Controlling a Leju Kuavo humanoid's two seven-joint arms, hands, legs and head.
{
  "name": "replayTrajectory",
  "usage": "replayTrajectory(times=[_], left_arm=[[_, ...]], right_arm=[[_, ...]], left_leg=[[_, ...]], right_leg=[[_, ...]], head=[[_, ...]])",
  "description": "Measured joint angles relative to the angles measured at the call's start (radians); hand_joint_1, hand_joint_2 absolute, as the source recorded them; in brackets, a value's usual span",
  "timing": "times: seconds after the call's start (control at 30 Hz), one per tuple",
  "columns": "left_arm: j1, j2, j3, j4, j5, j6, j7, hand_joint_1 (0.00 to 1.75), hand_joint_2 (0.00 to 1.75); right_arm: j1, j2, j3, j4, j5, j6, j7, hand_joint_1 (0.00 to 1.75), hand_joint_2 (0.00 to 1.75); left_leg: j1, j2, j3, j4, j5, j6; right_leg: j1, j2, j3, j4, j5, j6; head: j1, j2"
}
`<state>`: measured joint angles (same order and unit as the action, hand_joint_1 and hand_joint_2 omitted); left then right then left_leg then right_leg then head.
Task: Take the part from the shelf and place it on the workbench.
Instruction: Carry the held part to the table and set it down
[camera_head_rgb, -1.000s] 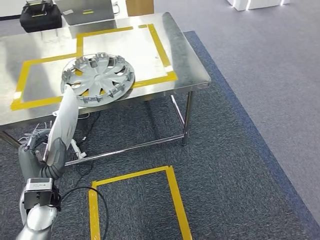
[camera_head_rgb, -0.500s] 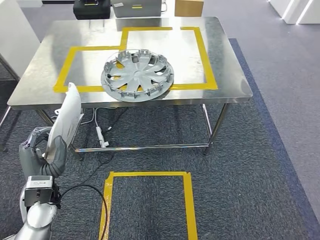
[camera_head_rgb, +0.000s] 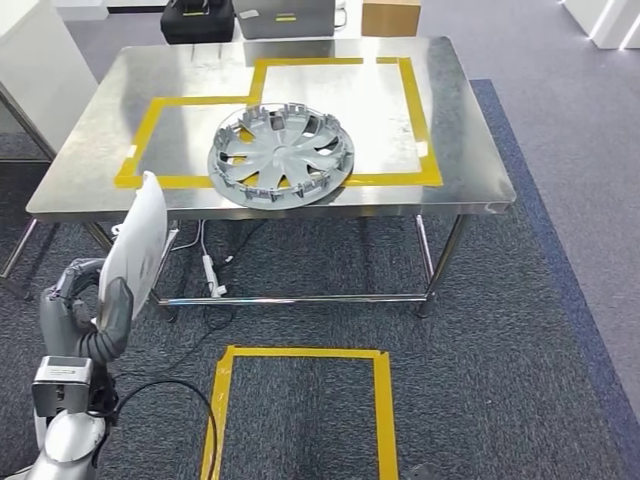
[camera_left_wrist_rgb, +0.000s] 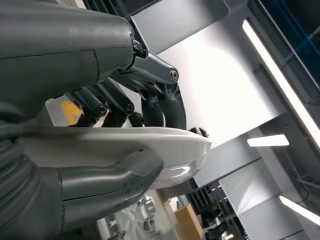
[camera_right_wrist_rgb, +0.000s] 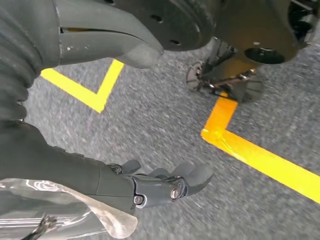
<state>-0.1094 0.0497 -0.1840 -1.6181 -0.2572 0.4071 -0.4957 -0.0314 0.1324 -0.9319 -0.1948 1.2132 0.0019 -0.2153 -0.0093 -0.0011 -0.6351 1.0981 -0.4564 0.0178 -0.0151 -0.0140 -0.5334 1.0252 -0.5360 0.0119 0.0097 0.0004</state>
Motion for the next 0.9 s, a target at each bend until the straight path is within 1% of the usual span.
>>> replayTrajectory(times=[0.03, 0.07, 0.13, 0.17, 0.2, 0.23, 0.27, 0.3, 0.33, 0.37, 0.4, 0.43, 0.47, 0.5, 0.53, 0.57, 0.6, 0.63, 0.67, 0.7, 0.73, 0.77, 0.8, 0.83, 0.87, 0.9], left_arm=[[0.000, 0.000, 0.003, -0.003, 0.002, -0.001, 0.000, 1.75, 1.75], [0.000, 0.001, 0.005, -0.006, 0.005, -0.003, -0.001, 1.75, 1.75], [0.002, 0.001, 0.008, -0.010, 0.007, -0.004, -0.002, 1.75, 1.75], [0.004, 0.002, 0.010, -0.012, 0.007, -0.004, -0.002, 1.75, 1.75], [0.004, 0.002, 0.011, -0.013, 0.008, -0.004, -0.002, 1.75, 1.75], [0.004, 0.002, 0.012, -0.015, 0.008, -0.004, -0.003, 1.75, 1.75], [0.004, 0.002, 0.013, -0.016, 0.008, -0.005, -0.003, 1.75, 1.75], [0.004, 0.002, 0.014, -0.016, 0.008, -0.005, -0.003, 1.75, 1.75], [0.006, 0.002, 0.014, -0.016, 0.008, -0.006, -0.003, 1.75, 1.75], [0.008, 0.002, 0.014, -0.016, 0.007, -0.006, -0.003, 1.75, 1.75], [0.008, 0.002, 0.014, -0.016, 0.007, -0.007, -0.003, 1.75, 1.75], [0.009, 0.002, 0.014, -0.016, 0.007, -0.007, -0.004, 1.75, 1.75], [0.010, 0.002, 0.014, -0.016, 0.007, -0.008, -0.004, 1.75, 1.75], [0.011, 0.002, 0.014, -0.016, 0.006, -0.009, -0.005, 1.75, 1.75], [0.012, 0.002, 0.014, -0.016, 0.006, -0.009, -0.005, 1.75, 1.75], [0.012, 0.002, 0.014, -0.016, 0.006, -0.010, -0.005, 1.75, 1.75], [0.011, 0.002, 0.015, -0.017, 0.005, -0.011, -0.006, 1.75, 1.75], [0.009, 0.002, 0.015, -0.019, 0.004, -0.011, -0.007, 1.75, 1.75], [0.007, 0.002, 0.014, -0.021, 0.003, -0.012, -0.007, 1.75, 1.75], [0.005, 0.002, 0.014, -0.024, 0.000, -0.012, -0.008, 1.75, 1.75], [0.004, 0.002, 0.014, -0.025, -0.002, -0.013, -0.009, 1.75, 1.75], [0.004, 0.003, 0.013, -0.026, -0.004, -0.015, -0.009, 1.75, 1.75], [0.004, 0.005, 0.013, -0.026, -0.007, -0.018, -0.007, 1.75, 1.75], [0.004, 0.007, 0.012, -0.026, -0.012, -0.020, -0.003, 1.75, 1.75], [0.003, 0.009, 0.012, -0.026, -0.020, -0.021, 0.003, 1.75, 1.75], [0.002, 0.011, 0.012, -0.026, -0.032, -0.021, 0.012, 1.75, 1.75]], right_arm=[[-0.001, 0.002, 0.000, 0.000, 0.000, -0.001, 0.000, 0.00, 1.75], [-0.002, 0.003, 0.000, 0.000, 0.000, -0.002, 0.000, 0.00, 1.75], [-0.004, 0.003, 0.000, 0.000, 0.000, -0.002, 0.001, 0.00, 1.75], [-0.004, 0.003, 0.000, 0.000, 0.001, -0.002, 0.001, 0.00, 1.75], [-0.005, 0.003, 0.000, 0.000, 0.001, -0.002, 0.001, 0.00, 1.75], [-0.006, 0.003, 0.000, 0.000, 0.001, -0.003, 0.001, 0.00, 1.75], [-0.006, 0.003, 0.000, 0.000, 0.002, -0.003, 0.000, 0.00, 1.75], [-0.005, 0.003, 0.000, 0.000, 0.003, -0.003, -0.001, 0.00, 1.75], [-0.003, 0.003, 0.000, 0.000, 0.004, -0.003, -0.002, 0.00, 1.75], [0.000, 0.003, 0.000, 0.000, 0.006, -0.002, -0.004, 0.00, 1.75], [0.003, 0.003, 0.000, 0.000, 0.008, -0.002, -0.005, 0.00, 1.75], [0.005, 0.003, 0.000, 0.000, 0.009, -0.002, -0.006, 0.00, 1.75], [0.008, 0.003, 0.000, 0.000, 0.010, -0.002, -0.007, 0.00, 1.75], [0.011, 0.003, 0.000, 0.000, 0.011, -0.002, -0.007, 0.00, 1.75], [0.012, 0.003, 0.000, 0.001, 0.011, -0.002, -0.007, 0.00, 1.75], [0.013, 0.003, 0.000, 0.001, 0.011, -0.002, -0.007, 0.00, 1.75], [0.011, 0.003, 0.000, 0.000, 0.011, -0.002, -0.007, 0.00, 1.75], [0.008, 0.003, 0.000, 0.000, 0.012, -0.003, -0.007, 0.00, 1.75], [0.006, 0.003, 0.000, 0.000, 0.012, -0.003, -0.007, 0.00, 1.75], [0.004, 0.003, 0.000, 0.000, 0.012, -0.003, -0.007, 0.00, 1.75], [0.003, 0.003, 0.000, -0.001, 0.012, -0.003, -0.007, 0.00, 1.75], [0.003, 0.003, 0.000, -0.001, 0.013, -0.003, -0.007, 0.00, 1.75], [0.003, 0.003, 0.000, -0.001, 0.013, -0.003, -0.007, 0.00, 1.75], [0.003, 0.003, 0.000, -0.001, 0.013, -0.003, -0.007, 0.00, 1.75], [0.003, 0.003, 0.000, 0.000, 0.013, -0.003, -0.007, 0.00, 1.75], [0.004, 0.003, 0.000, 0.000, 0.013, -0.002, -0.007, 0.00, 1.75]], left_leg=[[-0.004, 0.004, 0.021, -0.042, 0.000, 0.007], [-0.007, 0.006, 0.032, -0.063, -0.010, 0.013], [-0.005, -0.001, 0.050, -0.086, -0.018, 0.022], [-0.002, -0.004, 0.064, -0.095, -0.020, 0.026], [0.001, -0.005, 0.078, -0.100, -0.023, 0.030], [0.003, -0.006, 0.092, -0.104, -0.027, 0.032], [0.003, -0.006, 0.102, -0.105, -0.036, 0.034], [0.002, -0.007, 0.111, -0.105, -0.047, 0.035], [0.001, -0.009, 0.123, -0.105, -0.058, 0.035], [0.001, -0.011, 0.138, -0.105, -0.071, 0.035], [0.001, -0.013, 0.157, -0.105, -0.086, 0.034], [0.001, -0.014, 0.178, -0.105, -0.103, 0.032], [0.001, -0.015, 0.196, -0.105, -0.121, 0.030], [0.000, -0.016, 0.214, -0.105, -0.139, 0.026], [0.000, -0.017, 0.226, -0.107, -0.155, 0.021], [0.002, -0.018, 0.240, -0.111, -0.165, 0.015], [0.003, -0.019, 0.250, -0.109, -0.167, 0.009], [0.005, -0.018, 0.247, -0.094, -0.157, 0.003], [0.005, -0.017, 0.231, -0.052, -0.132, -0.002], [0.006, -0.015, 0.194, 0.013, -0.103, -0.007], [0.006, -0.013, 0.145, 0.088, -0.084, -0.012], [0.009, -0.011, 0.094, 0.154, -0.088, -0.017], [0.011, -0.010, 0.047, 0.195, -0.122, -0.021], [0.014, -0.010, 0.008, 0.213, -0.174, -0.023], [0.015, -0.010, -0.022, 0.208, -0.228, -0.024], [0.016, -0.010, -0.043, 0.186, -0.263, -0.025]], right_leg=[[0.001, -0.004, 0.004, -0.005, -0.005, 0.006], [0.001, -0.007, 0.011, -0.005, -0.004, 0.014], [0.001, -0.011, 0.021, -0.004, 0.002, 0.030], [0.001, -0.008, 0.019, 0.014, 0.007, 0.035], [0.001, -0.004, 0.000, 0.046, 0.006, 0.038], [0.001, 0.002, -0.034, 0.098, -0.001, 0.039], [0.001, 0.008, -0.075, 0.158, -0.015, 0.039], [0.001, 0.011, -0.121, 0.213, -0.037, 0.040], [0.001, 0.012, -0.160, 0.248, -0.060, 0.042], [0.002, 0.013, -0.187, 0.256, -0.076, 0.044], [0.002, 0.013, -0.199, 0.234, -0.076, 0.046], [0.002, 0.012, -0.201, 0.187, -0.052, 0.046], [0.002, 0.012, -0.198, 0.127, 0.006, 0.044], [0.003, 0.012, -0.193, 0.078, 0.062, 0.040], [0.006, 0.011, -0.185, 0.046, 0.106, 0.033], [0.010, 0.011, -0.176, 0.030, 0.131, 0.025], [0.015, 0.011, -0.164, 0.029, 0.121, 0.015], [0.015, 0.012, -0.147, 0.026, 0.109, 0.006], [0.013, 0.013, -0.132, 0.019, 0.098, 0.000], [0.010, 0.012, -0.114, 0.013, 0.088, -0.005], [0.006, 0.012, -0.092, 0.007, 0.078, -0.008], [0.004, 0.011, -0.070, 0.000, 0.066, -0.010], [0.002, 0.011, -0.045, -0.006, 0.054, -0.011], [0.000, 0.013, -0.020, -0.011, 0.040, -0.011], [-0.001, 0.015, 0.006, -0.015, 0.024, -0.010], [-0.003, 0.018, 0.030, -0.018, 0.006, -0.007]], head=[[0.000, 0.000], [-0.001, 0.000], [-0.002, 0.000], [0.000, 0.000], [0.003, 0.000], [0.005, 0.000], [0.008, -0.001], [0.009, -0.001], [0.010, -0.001], [0.011, -0.001], [0.012, -0.001], [0.012, -0.001], [0.013, -0.001], [0.011, -0.001], [0.010, -0.001], [0.009, -0.001], [0.009, 0.000], [0.010, 0.000], [0.010, 0.000], [0.009, 0.000], [0.009, 0.000], [0.008, 0.000], [0.007, 0.000], [0.009, 0.000], [0.008, 0.000], [0.008, 0.000]])
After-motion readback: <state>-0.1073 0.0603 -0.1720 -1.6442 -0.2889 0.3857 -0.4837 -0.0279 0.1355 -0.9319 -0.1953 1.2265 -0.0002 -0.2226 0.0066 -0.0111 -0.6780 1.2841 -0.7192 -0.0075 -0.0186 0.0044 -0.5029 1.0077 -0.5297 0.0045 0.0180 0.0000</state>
